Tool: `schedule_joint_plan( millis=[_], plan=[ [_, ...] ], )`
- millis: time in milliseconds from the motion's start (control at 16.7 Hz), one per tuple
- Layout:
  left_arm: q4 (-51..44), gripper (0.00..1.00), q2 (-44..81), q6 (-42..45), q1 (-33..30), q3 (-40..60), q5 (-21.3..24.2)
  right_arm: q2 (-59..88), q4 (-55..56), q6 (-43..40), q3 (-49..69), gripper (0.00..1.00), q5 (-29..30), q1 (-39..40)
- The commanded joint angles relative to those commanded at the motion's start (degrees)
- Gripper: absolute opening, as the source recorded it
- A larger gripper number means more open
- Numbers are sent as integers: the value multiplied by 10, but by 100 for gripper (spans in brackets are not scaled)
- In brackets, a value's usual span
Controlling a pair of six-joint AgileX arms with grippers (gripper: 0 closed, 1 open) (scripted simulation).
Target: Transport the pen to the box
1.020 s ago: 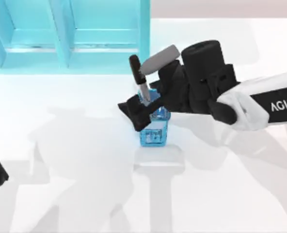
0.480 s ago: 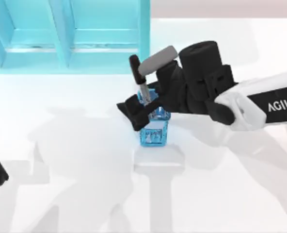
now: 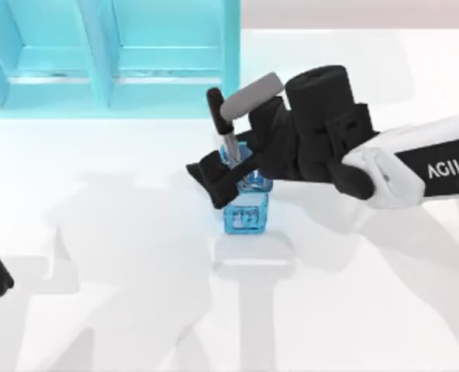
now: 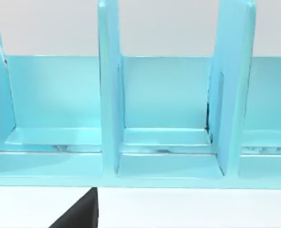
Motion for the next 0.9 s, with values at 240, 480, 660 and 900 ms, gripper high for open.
schedule_joint_plan(
  millis=[240, 480, 660, 900],
  plan=[
    [0, 100, 0, 0, 0, 0, 0, 0, 0, 0, 0, 0, 0, 0],
    [0, 100, 0, 0, 0, 0, 0, 0, 0, 0, 0, 0, 0, 0],
    [0, 100, 0, 0, 0, 0, 0, -5, -2, 1, 6, 0, -2, 0],
    [0, 100, 0, 0, 0, 0, 0, -45, -65, -26, 16, 0, -34, -37]
  ],
)
